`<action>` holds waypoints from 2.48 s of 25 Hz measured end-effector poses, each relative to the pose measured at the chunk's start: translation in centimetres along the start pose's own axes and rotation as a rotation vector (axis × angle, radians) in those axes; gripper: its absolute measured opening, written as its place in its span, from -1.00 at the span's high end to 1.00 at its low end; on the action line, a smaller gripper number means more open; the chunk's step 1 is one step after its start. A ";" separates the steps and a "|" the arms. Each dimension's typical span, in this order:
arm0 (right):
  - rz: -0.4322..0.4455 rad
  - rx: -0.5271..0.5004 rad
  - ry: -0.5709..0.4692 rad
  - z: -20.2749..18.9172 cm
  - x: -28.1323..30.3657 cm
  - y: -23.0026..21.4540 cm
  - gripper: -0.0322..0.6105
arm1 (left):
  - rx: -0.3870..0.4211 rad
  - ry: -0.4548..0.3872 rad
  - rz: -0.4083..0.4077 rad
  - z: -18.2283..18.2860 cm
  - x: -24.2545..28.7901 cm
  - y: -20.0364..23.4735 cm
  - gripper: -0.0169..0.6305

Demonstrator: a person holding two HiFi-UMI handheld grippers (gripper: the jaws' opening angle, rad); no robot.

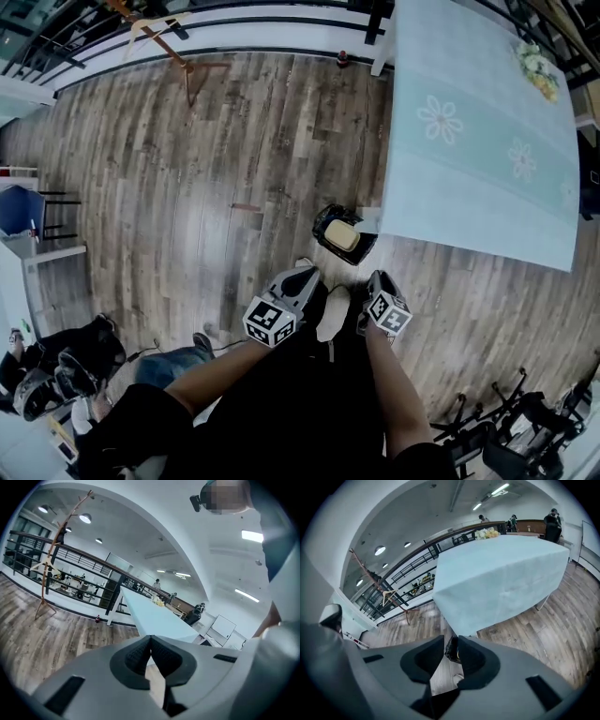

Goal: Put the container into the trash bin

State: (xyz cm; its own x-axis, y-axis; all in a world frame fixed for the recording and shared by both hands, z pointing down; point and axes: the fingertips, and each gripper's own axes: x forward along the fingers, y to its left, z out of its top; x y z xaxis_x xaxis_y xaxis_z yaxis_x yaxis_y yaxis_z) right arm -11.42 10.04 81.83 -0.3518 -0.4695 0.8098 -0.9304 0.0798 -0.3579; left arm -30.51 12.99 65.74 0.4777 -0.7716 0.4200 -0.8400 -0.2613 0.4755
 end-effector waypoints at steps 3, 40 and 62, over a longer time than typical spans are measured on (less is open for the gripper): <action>0.028 -0.019 -0.050 1.4 -4.5 0.6 0.62 | 0.037 -0.032 -0.031 1.6 0.2 -2.5 0.91; 0.145 -0.069 -0.607 22.4 -39.3 -27.7 0.78 | 0.352 -0.093 -0.286 4.9 24.1 -49.0 0.91; 0.095 -0.356 -0.689 45.7 -29.8 -22.4 0.78 | 0.390 -0.289 -0.215 22.9 37.7 -43.5 0.91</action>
State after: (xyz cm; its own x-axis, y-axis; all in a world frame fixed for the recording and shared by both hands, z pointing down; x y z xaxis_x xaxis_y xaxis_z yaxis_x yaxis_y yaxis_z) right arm 24.63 -17.88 44.45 -0.3961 -0.8775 0.2703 -0.9178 0.3693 -0.1461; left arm 18.14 -18.09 43.20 0.6055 -0.7909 0.0888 -0.7906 -0.5849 0.1815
